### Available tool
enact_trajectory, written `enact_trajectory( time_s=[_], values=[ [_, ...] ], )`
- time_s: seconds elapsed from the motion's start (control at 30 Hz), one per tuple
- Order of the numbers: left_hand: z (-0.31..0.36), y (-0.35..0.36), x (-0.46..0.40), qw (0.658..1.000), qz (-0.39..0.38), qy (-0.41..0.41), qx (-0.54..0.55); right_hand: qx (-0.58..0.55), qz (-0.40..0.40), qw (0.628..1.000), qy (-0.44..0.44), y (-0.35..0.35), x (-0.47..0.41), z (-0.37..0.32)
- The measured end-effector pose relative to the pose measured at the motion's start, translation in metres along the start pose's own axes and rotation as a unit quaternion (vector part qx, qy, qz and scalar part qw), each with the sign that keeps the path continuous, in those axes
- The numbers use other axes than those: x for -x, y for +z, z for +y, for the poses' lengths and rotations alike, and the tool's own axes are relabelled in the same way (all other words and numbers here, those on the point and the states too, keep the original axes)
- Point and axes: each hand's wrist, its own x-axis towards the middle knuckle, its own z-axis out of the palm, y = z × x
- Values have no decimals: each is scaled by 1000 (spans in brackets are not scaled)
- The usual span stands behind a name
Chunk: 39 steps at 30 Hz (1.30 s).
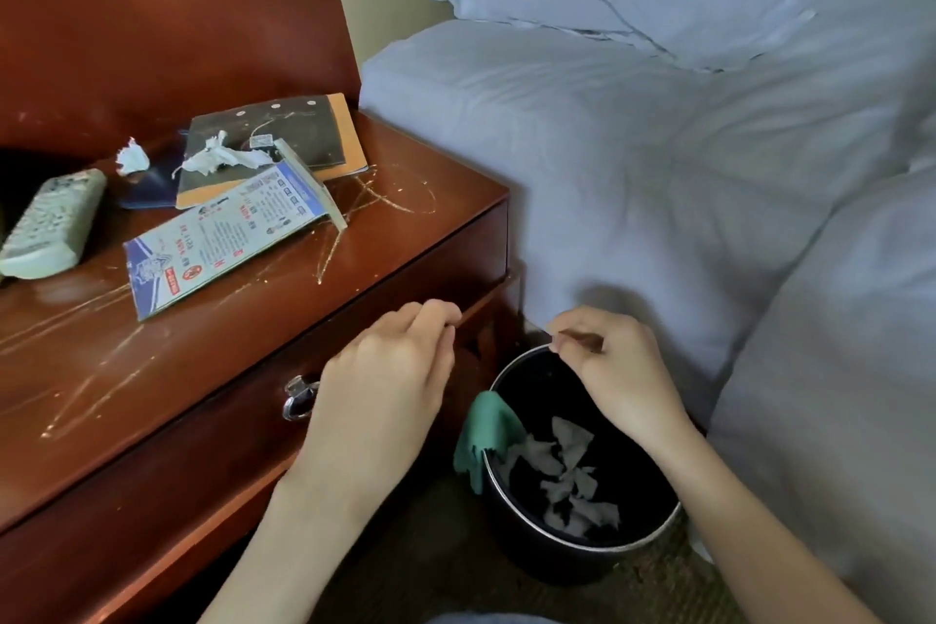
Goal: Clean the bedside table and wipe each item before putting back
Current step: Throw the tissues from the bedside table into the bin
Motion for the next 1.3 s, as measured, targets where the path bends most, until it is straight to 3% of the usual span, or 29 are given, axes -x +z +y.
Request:
enact_trajectory(
  time_s=[0.2, 0.6, 0.9, 1.0, 1.13, 1.3],
  values=[
    [-19, -68, -16, 997, 75, -6, -31, -42, 3, 990, -131, 13, -23, -72],
    [-100, -143, -55, 983, 128, -104, -82, 44, -26, 933, -356, 56, -98, -196],
    [-193, -166, -87, 959, 70, -256, -102, 136, -145, 902, -384, 115, -163, -236],
    [-213, -173, -104, 958, 5, -256, -131, 184, -163, 879, -408, 137, -184, -245],
    [-236, -175, -122, 935, -87, -232, -255, 235, -229, 858, -395, 165, -200, -257],
    [-255, -156, -142, 912, -119, -271, -283, 275, -293, 837, -370, 183, -209, -263]
  ],
)
